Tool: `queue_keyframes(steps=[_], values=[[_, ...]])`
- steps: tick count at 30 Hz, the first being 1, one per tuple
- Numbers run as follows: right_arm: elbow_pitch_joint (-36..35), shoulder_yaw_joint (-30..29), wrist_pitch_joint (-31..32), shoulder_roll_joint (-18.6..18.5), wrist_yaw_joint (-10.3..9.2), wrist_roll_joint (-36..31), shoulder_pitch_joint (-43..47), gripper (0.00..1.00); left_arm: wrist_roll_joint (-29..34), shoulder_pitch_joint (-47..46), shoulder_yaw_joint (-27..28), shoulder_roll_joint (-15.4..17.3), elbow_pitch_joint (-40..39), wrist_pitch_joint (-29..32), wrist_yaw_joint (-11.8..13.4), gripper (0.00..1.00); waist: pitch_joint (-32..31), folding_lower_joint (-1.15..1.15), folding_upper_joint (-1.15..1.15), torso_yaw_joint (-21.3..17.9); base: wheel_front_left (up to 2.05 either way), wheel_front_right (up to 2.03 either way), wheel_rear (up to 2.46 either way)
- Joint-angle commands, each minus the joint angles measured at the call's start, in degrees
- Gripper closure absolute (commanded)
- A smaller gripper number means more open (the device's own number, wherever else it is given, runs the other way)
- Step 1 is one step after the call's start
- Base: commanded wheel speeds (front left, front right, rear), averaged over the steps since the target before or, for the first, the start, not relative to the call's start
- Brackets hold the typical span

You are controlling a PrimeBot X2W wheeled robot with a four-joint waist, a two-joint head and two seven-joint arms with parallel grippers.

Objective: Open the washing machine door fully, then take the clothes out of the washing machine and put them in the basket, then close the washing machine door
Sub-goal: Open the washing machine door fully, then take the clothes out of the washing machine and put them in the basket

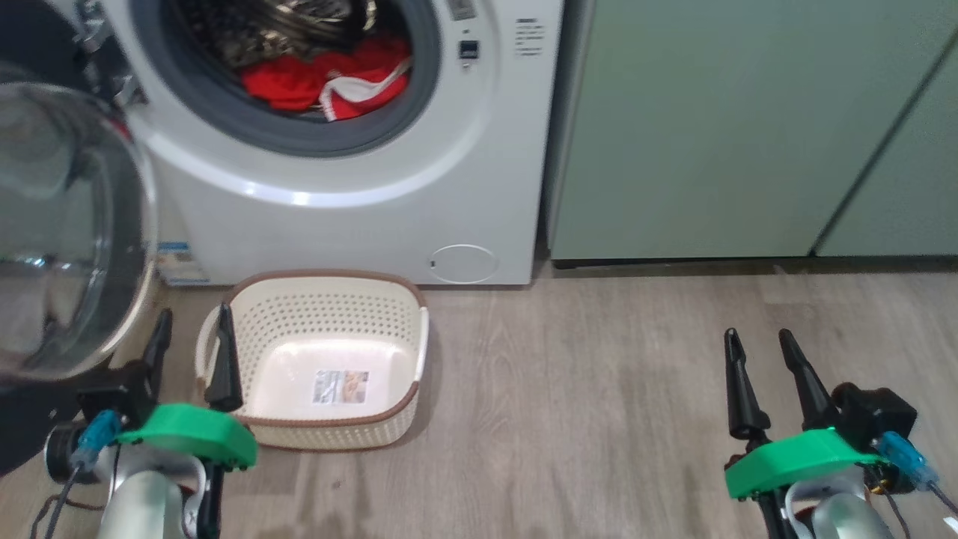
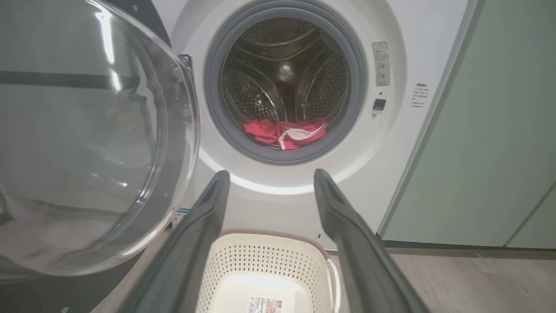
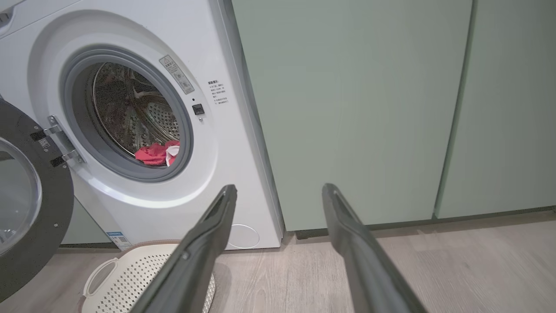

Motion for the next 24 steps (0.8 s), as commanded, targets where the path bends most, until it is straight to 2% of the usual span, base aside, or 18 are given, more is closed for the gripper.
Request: queue_keyframes(steps=[1, 7, 12, 24], values=[[-2.15, 1.68, -0.52, -0.01, 0.41, -1.58, -0.37, 0.00, 0.12, -1.91, 0.92, 0.84, -2.49, -0.53, -0.19, 0.00, -0.62, 0.00, 0.00, -2.57, 0.00, 0.00, 0.00], [-2.65, 1.82, -0.52, -0.01, 0.41, -3.41, 0.89, 0.00, -0.44, -1.12, 0.99, 0.60, -2.42, -0.53, -0.30, 0.00, -0.77, 0.00, 0.00, -5.82, 0.00, 0.00, 0.00], [-2.85, 1.04, -0.52, 0.00, 0.41, -3.53, 1.16, 0.00, -0.61, -1.32, -0.61, 1.20, -1.67, -0.53, -0.35, 0.00, -0.39, 0.00, 0.00, -6.68, 0.00, 0.00, 0.00], [-3.32, -1.11, -0.52, 0.00, 0.41, -3.90, 1.04, 0.00, 0.52, -1.65, 0.93, 0.93, 0.64, -0.53, -0.36, 0.00, 0.45, 0.00, 0.00, -6.78, 0.00, 0.00, 0.00]])
